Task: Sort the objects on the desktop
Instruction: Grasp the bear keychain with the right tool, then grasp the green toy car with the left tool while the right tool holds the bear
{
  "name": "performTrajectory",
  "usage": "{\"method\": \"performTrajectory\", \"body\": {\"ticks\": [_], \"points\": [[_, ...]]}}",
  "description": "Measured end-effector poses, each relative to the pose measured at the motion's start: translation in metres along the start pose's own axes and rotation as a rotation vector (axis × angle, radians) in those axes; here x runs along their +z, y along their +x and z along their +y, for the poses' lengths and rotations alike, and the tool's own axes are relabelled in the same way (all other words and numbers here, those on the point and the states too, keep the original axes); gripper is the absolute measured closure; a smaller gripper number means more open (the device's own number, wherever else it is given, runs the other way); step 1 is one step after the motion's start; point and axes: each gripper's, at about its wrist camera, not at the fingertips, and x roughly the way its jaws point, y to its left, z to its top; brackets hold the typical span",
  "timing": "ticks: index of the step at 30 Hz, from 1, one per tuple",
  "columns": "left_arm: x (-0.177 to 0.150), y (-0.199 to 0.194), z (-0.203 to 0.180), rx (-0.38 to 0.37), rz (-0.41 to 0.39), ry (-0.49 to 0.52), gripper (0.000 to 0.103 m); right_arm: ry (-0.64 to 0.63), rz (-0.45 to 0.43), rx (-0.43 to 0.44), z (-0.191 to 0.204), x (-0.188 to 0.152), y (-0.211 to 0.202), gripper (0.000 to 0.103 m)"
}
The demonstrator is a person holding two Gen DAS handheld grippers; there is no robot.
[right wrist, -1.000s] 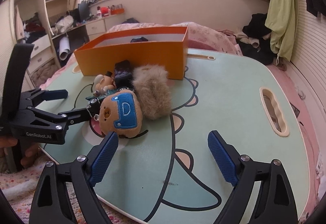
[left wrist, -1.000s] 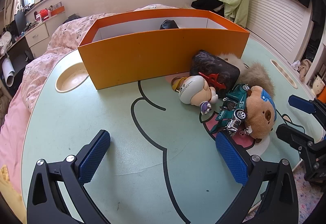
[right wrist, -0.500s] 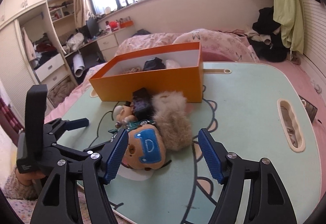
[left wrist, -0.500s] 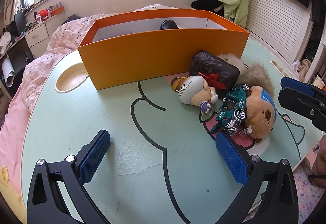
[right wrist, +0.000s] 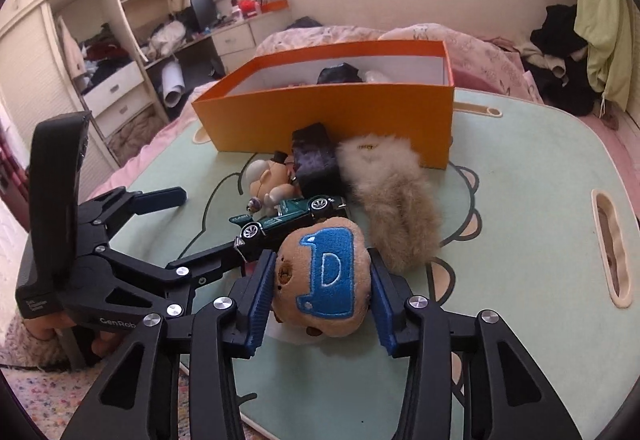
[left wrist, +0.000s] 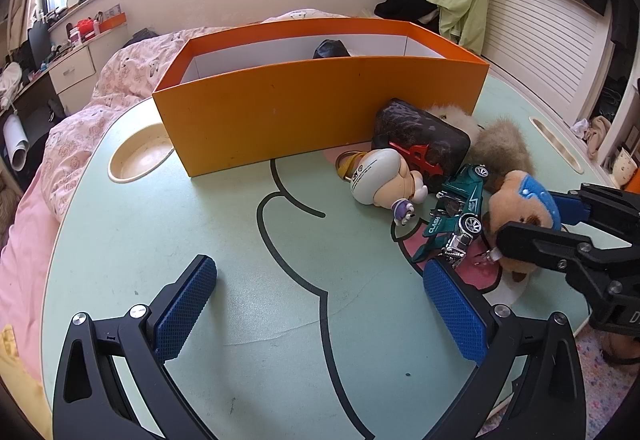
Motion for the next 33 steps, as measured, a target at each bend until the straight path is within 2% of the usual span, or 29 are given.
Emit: {"method": "performTrajectory", "body": {"ticks": [4,6,9,12,13,14,15,17,24,29,30,31,33], "points": [[-0.001,-0.003,-0.001,-0.019,-0.009,0.0,0.0,0.036,-0.112,-0.006,-0.01,-0.012,-0.028,0.06],[0.0,-0.011,-0.002,-0.077,-0.048,0.004,0.0,0.072,-0.162,-0.036,-0.018,-0.017,-0.04,0.06],[0.006,-0.028,-0.01,-0.16,-0.135,0.033,0.0,0.135,-0.194,-0.036,-0.03,-0.02,-0.046,0.06],[0.015,-0.031,-0.021,-0.256,-0.147,0.064,0.001,0.177,-0.189,-0.022,-0.039,-0.02,-0.045,0.06],[0.018,-0.028,-0.026,-0.288,-0.136,0.073,0.008,0.184,-0.186,-0.02,-0.04,-0.019,-0.044,0.06],[0.02,-0.024,-0.032,-0.317,-0.121,0.088,0.022,0.189,-0.185,-0.02,-0.042,-0.019,-0.044,0.06],[0.023,-0.02,-0.037,-0.334,-0.102,0.108,0.031,0.192,-0.186,-0.02,-0.043,-0.019,-0.046,0.06],[0.027,-0.009,-0.049,-0.338,-0.059,0.148,0.059,0.195,-0.192,-0.022,-0.044,-0.02,-0.048,0.059],[0.032,0.016,-0.07,-0.293,0.018,0.198,0.06,0.199,-0.19,-0.012,-0.046,-0.022,-0.049,0.059],[0.033,0.019,-0.073,-0.297,0.015,0.198,0.061,0.198,-0.186,-0.009,-0.046,-0.022,-0.049,0.058],[0.033,0.018,-0.072,-0.299,0.015,0.199,0.065,0.198,-0.185,-0.008,-0.046,-0.023,-0.049,0.058],[0.032,0.017,-0.071,-0.3,0.015,0.199,0.076,0.197,-0.184,-0.009,-0.046,-0.023,-0.049,0.058],[0.029,0.013,-0.07,-0.302,0.012,0.2,0.076,0.198,-0.187,-0.011,-0.046,-0.023,-0.049,0.058]]}}
